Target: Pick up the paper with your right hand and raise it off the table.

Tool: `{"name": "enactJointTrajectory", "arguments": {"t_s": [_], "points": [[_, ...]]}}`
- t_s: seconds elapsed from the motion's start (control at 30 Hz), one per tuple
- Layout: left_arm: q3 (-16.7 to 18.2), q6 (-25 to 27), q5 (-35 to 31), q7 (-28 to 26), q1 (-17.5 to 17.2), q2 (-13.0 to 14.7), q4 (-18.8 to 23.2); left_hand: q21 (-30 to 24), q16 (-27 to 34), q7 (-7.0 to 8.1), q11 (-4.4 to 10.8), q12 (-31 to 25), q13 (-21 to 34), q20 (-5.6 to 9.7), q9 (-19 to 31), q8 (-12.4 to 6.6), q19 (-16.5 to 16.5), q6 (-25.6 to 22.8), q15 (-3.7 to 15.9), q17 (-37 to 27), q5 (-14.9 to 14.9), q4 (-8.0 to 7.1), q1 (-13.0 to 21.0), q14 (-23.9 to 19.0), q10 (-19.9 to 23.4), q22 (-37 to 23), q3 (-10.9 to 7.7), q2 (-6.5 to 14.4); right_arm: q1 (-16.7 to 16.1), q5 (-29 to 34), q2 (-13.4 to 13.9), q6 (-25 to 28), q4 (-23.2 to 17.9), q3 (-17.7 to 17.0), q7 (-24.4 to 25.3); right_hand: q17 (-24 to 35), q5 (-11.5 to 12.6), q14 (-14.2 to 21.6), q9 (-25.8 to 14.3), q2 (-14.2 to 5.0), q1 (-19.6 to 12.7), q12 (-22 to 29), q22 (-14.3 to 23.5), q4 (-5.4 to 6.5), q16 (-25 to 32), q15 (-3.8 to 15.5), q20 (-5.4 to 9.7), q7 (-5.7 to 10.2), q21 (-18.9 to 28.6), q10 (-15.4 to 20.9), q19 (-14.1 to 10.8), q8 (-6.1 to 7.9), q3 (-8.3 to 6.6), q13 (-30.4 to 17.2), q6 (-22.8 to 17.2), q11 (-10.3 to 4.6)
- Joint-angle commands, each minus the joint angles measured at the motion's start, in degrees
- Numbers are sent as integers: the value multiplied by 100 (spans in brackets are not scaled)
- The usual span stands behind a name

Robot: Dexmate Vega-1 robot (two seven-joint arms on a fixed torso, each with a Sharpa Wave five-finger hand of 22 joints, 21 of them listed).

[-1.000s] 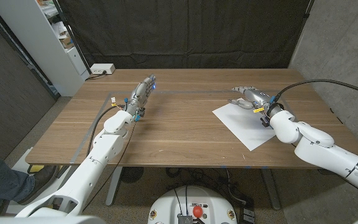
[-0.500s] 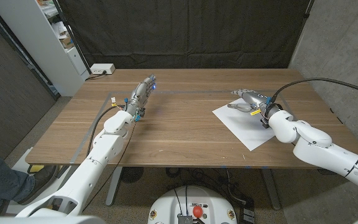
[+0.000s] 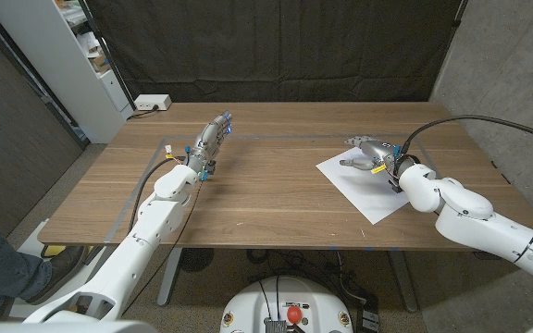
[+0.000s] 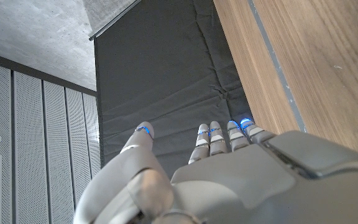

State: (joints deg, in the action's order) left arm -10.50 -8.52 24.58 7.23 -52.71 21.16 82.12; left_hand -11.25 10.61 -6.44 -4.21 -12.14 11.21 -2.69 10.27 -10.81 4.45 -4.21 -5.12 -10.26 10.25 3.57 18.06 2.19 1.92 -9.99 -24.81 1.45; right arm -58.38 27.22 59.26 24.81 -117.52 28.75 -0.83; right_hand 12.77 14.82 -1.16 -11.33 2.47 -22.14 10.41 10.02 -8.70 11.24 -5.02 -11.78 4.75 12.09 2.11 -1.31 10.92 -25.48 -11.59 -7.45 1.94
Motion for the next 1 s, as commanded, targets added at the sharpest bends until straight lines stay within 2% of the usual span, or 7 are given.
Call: {"name": "enactJointTrajectory", "arguments": {"t_s": [0.03, 0.47, 0.8, 0.83, 0.87, 1.0], "points": [[-2, 42, -1, -4, -23, 24, 54, 4, 22, -13, -16, -17, 0, -24, 8, -16, 37, -29, -36, -13, -14, 20, -3, -33, 10, -34, -5, 58, -111, -153, -12, 122, -18, -22, -17, 0, 27, -51, -16, 15, -84, 9, 9, -10, 8, -35, -20, 4, 40, -91, -104, -30, -5, -29, 78, 17], [-4, 122, -22, -67, -92, 57, 198, 5, 23, -9, -16, -15, 0, -68, 8, -15, 51, -38, -42, -14, -13, 31, -13, -40, 11, -35, -2, 66, -41, -215, 29, 314, -41, 94, -219, -19, 23, -146, -16, 62, -124, 36, 4, -13, 3, -110, -33, -18, 61, -157, -286, -52, 5, -27, 261, 25], [-8, 136, -31, -95, -145, 74, 282, 2, 22, -4, -24, -15, 1, -78, 9, -12, 52, -39, -46, -14, -13, 40, -21, -41, 13, -35, 0, 73, 24, -244, 59, 491, -67, 192, -363, -36, 28, -295, -16, 140, -156, 65, -5, -19, -17, -178, -48, -24, 41, -166, -388, -97, 32, -26, 588, 24], [-10, 140, -36, -98, -149, 78, 290, 2, 22, -3, -17, -15, 1, -83, 9, -13, 53, -43, -43, -14, -13, 41, -21, -42, 15, -36, 0, 74, 32, -252, 52, 525, -70, 201, -379, -44, 41, -336, -18, 174, -187, -29, -11, -16, -11, -161, -54, 12, 9, -525, -418, -51, 43, -6, 654, 97], [-11, 142, -40, -98, -150, 83, 293, 1, 22, -3, -14, -15, 1, -82, 9, -13, 52, -44, -46, -14, -13, 42, -22, -41, 15, -36, 0, 74, 40, -260, 53, 536, -66, 210, -391, -47, 46, -345, -17, 197, -196, -43, -13, -14, -3, -183, -55, -11, -7, -646, -429, -46, 53, 0, 707, 78], [-8, 152, -34, -102, -156, 87, 302, 2, 21, -5, -11, -16, 1, -84, 9, -15, 55, -50, -42, -14, -14, 45, -25, -41, 19, -36, 1, 76, 56, -330, 25, 597, -39, 225, -395, -48, 58, -370, -15, 243, -184, -15, -14, -4, 3, -188, -57, -43, -25, -668, -435, -76, 80, 3, 851, 74]]}}
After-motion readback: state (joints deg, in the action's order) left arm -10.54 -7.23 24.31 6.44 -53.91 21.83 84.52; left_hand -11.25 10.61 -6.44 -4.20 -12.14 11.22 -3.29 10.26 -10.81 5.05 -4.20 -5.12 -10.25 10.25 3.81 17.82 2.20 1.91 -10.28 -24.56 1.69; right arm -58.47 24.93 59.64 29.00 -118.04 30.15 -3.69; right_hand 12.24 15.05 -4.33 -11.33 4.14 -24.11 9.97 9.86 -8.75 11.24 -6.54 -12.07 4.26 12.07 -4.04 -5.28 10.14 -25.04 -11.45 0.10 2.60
